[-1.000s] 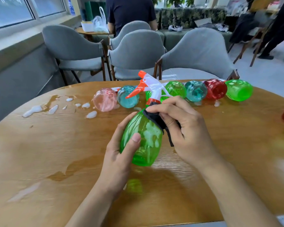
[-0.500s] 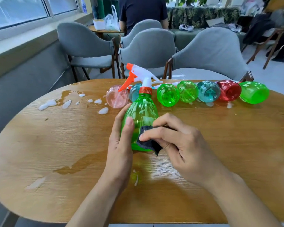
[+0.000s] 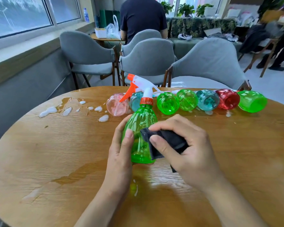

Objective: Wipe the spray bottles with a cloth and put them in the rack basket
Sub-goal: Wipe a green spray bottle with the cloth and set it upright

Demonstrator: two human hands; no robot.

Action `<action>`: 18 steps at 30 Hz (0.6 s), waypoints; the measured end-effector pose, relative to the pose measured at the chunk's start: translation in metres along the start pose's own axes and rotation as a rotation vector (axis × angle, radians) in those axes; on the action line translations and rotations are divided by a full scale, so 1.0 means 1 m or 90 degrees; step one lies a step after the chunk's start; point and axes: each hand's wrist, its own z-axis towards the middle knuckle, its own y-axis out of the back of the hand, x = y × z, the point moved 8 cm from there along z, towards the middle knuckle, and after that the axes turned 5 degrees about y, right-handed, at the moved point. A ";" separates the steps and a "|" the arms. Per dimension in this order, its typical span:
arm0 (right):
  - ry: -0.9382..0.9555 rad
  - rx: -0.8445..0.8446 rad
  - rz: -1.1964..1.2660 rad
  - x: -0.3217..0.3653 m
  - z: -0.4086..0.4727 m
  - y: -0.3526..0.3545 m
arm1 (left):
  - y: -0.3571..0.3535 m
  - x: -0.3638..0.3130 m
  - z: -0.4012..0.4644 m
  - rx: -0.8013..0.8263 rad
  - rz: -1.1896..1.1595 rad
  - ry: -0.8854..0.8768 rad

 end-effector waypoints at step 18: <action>0.018 -0.176 -0.163 -0.011 -0.007 0.008 | -0.006 0.002 -0.010 -0.010 -0.005 0.010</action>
